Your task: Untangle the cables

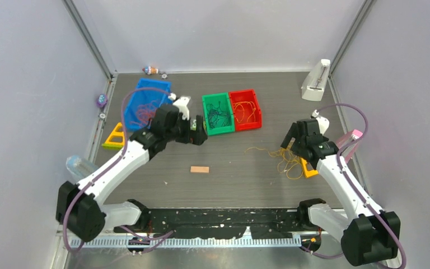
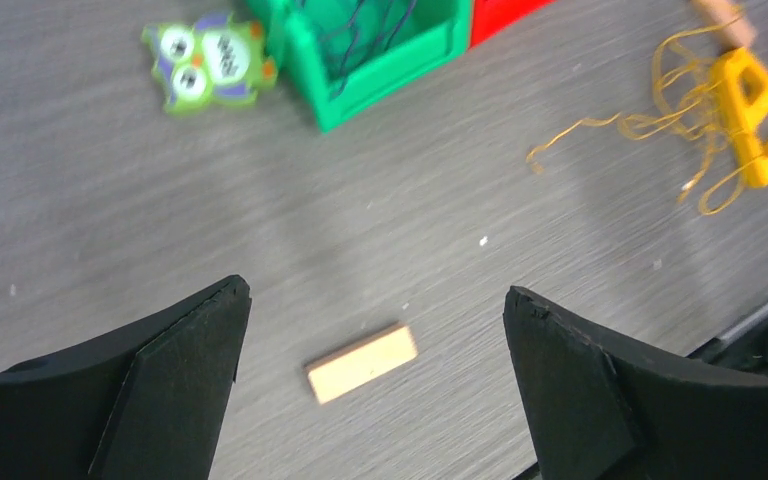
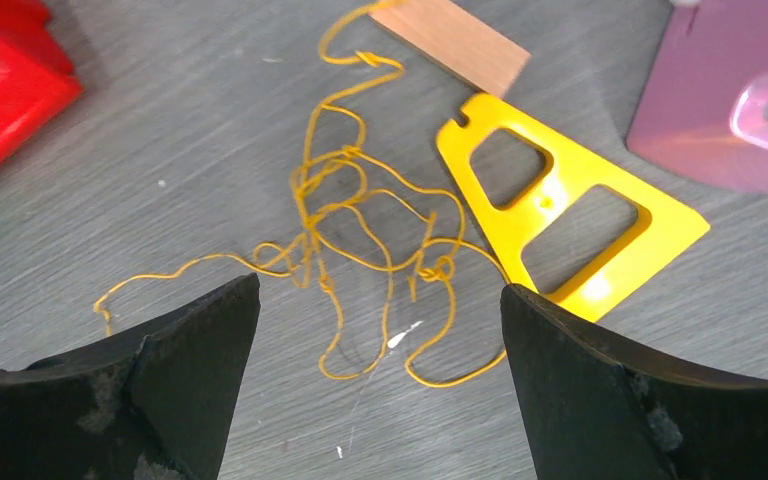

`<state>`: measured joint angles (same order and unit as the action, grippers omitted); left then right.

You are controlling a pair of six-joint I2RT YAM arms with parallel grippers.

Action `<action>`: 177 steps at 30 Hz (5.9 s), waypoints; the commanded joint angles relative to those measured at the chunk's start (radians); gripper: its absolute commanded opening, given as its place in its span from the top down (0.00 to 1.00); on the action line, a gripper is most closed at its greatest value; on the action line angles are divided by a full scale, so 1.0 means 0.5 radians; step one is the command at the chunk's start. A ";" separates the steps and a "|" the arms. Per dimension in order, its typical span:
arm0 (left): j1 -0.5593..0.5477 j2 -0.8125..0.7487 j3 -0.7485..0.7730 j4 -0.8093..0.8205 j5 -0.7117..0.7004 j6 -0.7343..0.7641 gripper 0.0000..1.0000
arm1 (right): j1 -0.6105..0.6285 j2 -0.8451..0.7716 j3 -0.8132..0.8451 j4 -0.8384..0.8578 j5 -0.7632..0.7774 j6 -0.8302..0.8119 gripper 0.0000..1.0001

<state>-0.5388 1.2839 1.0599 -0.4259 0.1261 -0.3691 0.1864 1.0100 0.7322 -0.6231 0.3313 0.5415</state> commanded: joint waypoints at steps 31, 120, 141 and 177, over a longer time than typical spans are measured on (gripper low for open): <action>-0.024 -1.059 -1.546 1.558 -0.595 0.128 0.02 | -0.076 0.696 -0.193 0.566 -0.254 0.389 0.05; -0.024 -0.873 -1.419 1.450 -0.571 0.150 0.04 | 0.154 1.359 1.495 0.154 -0.696 -0.434 0.95; -0.023 -0.870 -1.411 1.431 -0.583 0.158 0.04 | 0.337 2.156 2.106 -0.148 -0.417 -0.611 0.95; -0.022 -0.882 -1.408 1.416 -0.579 0.168 0.04 | 0.543 1.834 1.823 -0.220 -0.081 -0.555 0.51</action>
<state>-0.5476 0.8516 0.3225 0.2638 -0.1600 -0.3023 0.4526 2.0216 1.5703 -0.6872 0.2256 0.2710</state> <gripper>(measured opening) 0.961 0.447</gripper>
